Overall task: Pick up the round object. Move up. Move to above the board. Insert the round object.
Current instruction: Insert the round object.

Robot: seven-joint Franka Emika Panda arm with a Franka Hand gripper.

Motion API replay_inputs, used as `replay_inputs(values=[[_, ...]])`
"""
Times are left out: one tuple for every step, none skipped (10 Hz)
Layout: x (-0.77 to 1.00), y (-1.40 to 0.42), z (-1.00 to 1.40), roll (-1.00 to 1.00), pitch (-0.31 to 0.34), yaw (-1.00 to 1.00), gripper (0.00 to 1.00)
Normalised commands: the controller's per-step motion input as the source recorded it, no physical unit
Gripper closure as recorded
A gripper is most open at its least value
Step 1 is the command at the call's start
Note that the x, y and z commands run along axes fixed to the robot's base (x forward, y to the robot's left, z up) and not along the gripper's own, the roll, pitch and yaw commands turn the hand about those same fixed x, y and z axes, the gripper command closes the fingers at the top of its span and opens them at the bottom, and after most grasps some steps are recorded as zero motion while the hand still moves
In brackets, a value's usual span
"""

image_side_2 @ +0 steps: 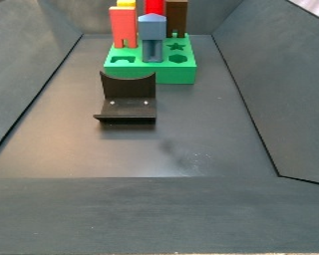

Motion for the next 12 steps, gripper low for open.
replay_inputs(values=[[-0.05,0.0,-0.35,0.0,-0.116,0.0,1.0],[-0.02,0.0,-0.36,0.0,-0.09,0.0,1.0],[-0.1,0.0,-0.41,0.0,-0.124,0.0,1.0],[0.06,0.0,-0.42,-0.08,-0.119,0.0,1.0],[0.37,0.0,-0.49,0.0,-0.053,0.0,1.0],[0.43,0.0,-0.43,0.04,0.0,-0.03,1.0],[0.31,0.0,-0.51,0.0,0.0,0.0,1.0],[0.32,-0.01,-0.58,0.0,0.0,0.0,1.0],[0.12,-0.03,-0.74,0.02,-0.043,0.0,1.0],[0.03,-0.05,-0.78,0.02,-0.084,0.0,1.0],[0.0,0.08,-0.35,-0.18,-0.107,0.0,1.0],[0.01,0.0,0.0,0.0,0.023,0.0,1.0]])
